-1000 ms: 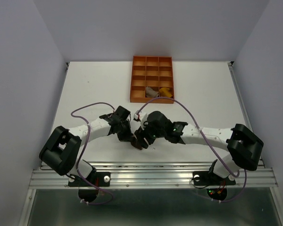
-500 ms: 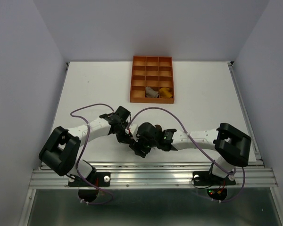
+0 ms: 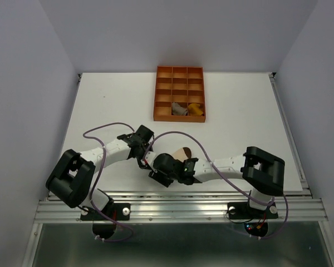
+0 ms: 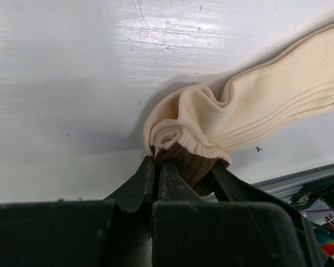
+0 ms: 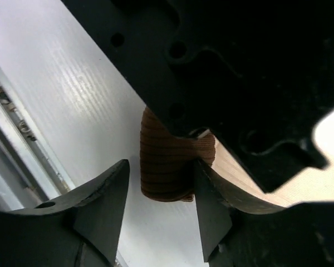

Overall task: Roll the socks
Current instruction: Roll the sock at the center of the board.

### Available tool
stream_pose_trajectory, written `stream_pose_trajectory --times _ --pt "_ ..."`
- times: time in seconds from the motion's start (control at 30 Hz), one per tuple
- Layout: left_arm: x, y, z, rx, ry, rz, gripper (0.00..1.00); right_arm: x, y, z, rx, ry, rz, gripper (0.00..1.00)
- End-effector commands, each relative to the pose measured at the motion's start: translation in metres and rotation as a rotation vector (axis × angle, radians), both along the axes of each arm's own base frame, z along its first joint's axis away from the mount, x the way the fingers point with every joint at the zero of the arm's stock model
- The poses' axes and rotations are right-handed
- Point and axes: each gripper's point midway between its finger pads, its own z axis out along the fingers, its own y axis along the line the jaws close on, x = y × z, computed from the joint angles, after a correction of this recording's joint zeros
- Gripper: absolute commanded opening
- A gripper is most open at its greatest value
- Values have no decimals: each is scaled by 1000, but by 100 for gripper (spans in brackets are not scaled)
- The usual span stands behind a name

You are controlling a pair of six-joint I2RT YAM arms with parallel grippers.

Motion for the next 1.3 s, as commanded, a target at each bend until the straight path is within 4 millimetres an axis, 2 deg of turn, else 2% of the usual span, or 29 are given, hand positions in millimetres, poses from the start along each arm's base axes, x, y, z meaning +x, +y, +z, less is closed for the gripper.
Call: stream_pose_trajectory --times 0.0,0.1,0.23,0.33,0.43,0.5,0.63,0.87,1.0,1.2,1.27 --pt "-10 -9 12 -53 35 -11 0 4 -12 -24 -108 -56 -56 53" --pt "-7 -14 21 -96 18 -2 1 12 -21 -30 -130 -81 -132 33" --pt "-1 -15 35 -129 -31 14 15 13 -29 -36 -147 -92 -191 10" --pt "3 -13 41 -145 -65 26 22 9 -30 -39 -142 -60 -206 1" --pt "10 -11 49 -151 -119 38 32 2 -22 -32 -96 -17 -203 1" --pt "14 -9 55 -148 -147 47 33 -2 -16 -27 -67 7 -193 1" --pt "20 5 52 -89 -176 86 34 -9 -9 -21 -13 104 -185 1" --pt "32 19 54 -87 -227 150 34 0 -16 -12 83 262 -252 1" --pt "38 29 53 -72 -243 183 34 -6 -17 -14 126 377 -245 1" --pt "43 29 53 -87 -264 176 34 5 -22 -14 194 488 -308 1" --pt "43 29 55 -95 -273 168 34 4 -33 -23 187 531 -368 1"
